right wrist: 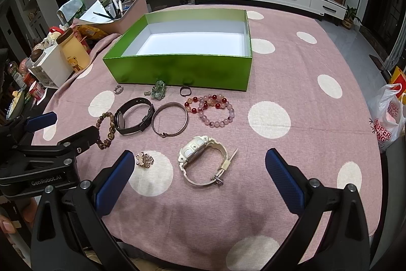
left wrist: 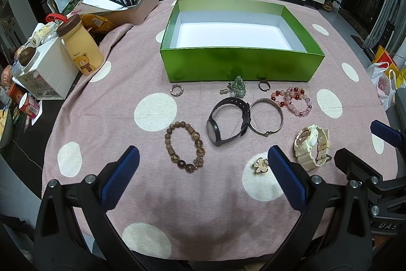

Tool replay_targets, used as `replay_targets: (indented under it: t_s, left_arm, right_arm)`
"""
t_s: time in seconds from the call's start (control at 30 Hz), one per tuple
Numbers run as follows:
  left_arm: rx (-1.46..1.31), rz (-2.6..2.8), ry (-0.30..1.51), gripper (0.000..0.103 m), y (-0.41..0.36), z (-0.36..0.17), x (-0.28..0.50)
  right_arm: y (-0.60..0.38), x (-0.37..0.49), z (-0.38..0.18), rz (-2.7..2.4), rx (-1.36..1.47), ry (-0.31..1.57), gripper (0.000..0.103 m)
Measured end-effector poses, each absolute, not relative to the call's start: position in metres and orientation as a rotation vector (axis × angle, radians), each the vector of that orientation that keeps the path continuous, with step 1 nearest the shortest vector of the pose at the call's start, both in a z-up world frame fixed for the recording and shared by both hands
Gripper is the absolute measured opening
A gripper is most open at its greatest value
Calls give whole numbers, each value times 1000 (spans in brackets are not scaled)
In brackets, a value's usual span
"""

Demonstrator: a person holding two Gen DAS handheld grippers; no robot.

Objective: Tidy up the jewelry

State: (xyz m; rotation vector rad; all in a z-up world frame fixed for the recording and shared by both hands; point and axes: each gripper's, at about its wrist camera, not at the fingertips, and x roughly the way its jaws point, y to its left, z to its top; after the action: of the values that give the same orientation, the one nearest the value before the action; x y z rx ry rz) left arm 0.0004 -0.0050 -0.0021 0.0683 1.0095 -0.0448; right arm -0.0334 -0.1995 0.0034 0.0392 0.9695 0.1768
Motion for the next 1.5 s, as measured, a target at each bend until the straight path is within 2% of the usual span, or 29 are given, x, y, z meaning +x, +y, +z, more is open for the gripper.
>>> replay_targets:
  t_s: [1.5]
  left_arm:
    - [64,-56,1008,101,-5,0,-1]
  right_arm:
    - [-197,-36,9,188,39,959,102]
